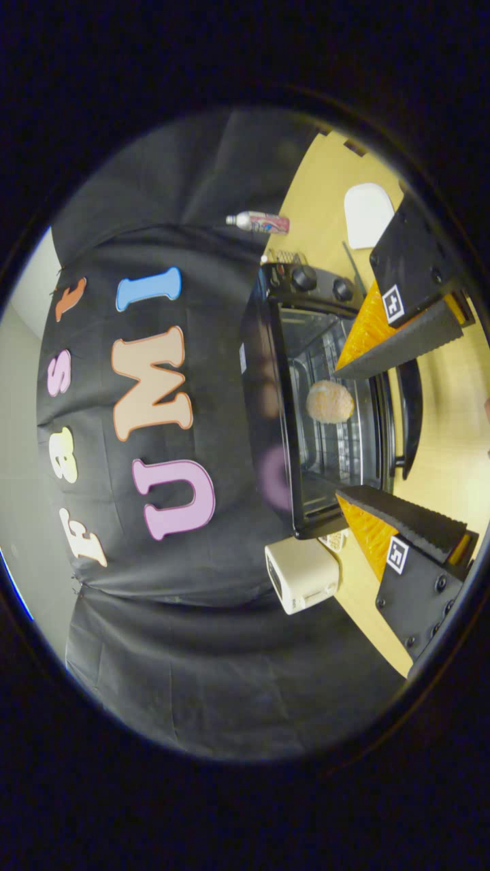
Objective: Open the toaster oven, put the food inside, and close the toaster oven door.
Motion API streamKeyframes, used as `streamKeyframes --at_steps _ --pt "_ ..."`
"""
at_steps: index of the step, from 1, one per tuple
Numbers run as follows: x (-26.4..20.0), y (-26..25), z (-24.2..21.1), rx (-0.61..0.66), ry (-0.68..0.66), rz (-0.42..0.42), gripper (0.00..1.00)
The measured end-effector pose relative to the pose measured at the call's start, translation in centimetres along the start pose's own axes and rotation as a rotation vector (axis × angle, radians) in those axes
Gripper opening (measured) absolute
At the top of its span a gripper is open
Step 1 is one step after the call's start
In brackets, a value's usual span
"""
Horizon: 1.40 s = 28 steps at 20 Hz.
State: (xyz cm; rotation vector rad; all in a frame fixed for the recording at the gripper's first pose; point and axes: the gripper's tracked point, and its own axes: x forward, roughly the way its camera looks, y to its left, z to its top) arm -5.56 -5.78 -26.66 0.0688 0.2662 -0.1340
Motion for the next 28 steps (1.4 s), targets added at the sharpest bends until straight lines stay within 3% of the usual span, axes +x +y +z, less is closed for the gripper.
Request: streamKeyframes --at_steps 6,9,19,22,28 --pt "-3.7 -4.8 -1.0 0.046 0.011 -0.161 0.97" --pt "-3.7 -5.6 -3.6 0.039 0.081 -0.191 0.97" --pt "0.4 -2.4 -6.6 0.001 0.163 -0.087 0.96" --pt "1.5 -1.1 -5.7 0.007 0.151 -0.036 0.96" --pt "3.5 -0.5 -3.1 -0.063 0.113 -0.02 0.96"
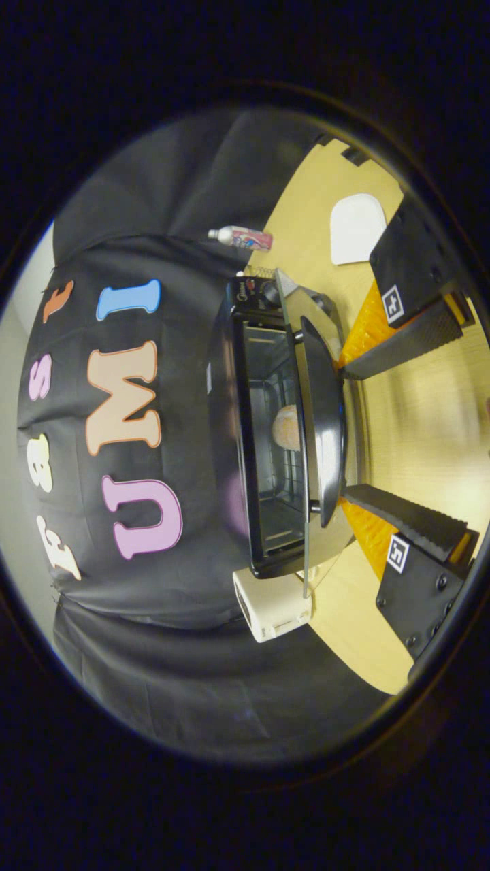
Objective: Open the toaster oven, put the food inside, and close the toaster oven door.
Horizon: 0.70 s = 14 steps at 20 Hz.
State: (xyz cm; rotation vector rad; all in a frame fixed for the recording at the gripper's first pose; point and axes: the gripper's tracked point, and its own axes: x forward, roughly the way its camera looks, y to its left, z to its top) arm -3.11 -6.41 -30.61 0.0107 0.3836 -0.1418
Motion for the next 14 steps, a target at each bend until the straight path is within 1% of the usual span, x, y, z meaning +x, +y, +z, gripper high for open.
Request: streamKeyframes --at_steps 3,7,10,14 --pt "1.2 0.9 1.9 0.005 -0.04 0.038 0.96" --pt "1.9 1.4 3.7 -0.005 -0.066 0.057 0.96" --pt "0.6 1.0 4.1 -0.015 -0.081 0.045 0.96" --pt "-2.5 0.3 5.2 0.019 -0.126 0.03 0.96"
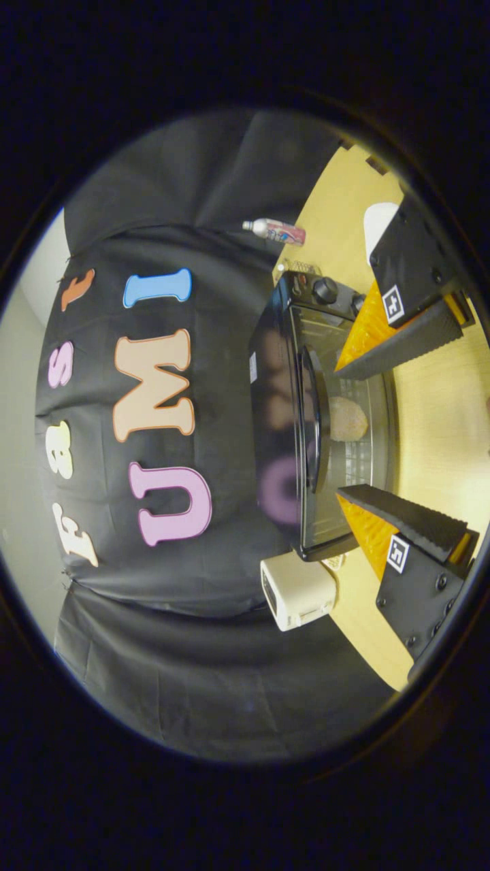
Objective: Open the toaster oven, put the food inside, and close the toaster oven door.
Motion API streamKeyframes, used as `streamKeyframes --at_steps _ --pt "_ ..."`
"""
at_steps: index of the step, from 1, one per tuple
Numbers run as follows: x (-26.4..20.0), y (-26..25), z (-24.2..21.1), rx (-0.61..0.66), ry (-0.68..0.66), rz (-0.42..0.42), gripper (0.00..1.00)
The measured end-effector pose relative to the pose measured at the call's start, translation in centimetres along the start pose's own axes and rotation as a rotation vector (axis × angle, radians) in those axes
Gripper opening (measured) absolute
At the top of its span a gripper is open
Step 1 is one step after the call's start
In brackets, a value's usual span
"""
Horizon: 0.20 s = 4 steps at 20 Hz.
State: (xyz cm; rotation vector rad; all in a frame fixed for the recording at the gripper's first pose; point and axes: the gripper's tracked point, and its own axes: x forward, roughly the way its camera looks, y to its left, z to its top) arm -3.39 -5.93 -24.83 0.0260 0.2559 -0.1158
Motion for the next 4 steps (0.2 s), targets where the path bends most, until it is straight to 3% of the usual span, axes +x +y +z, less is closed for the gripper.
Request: streamKeyframes --at_steps 4 --pt "-2.3 0.0 2.0 0.035 -0.055 0.002 0.96"
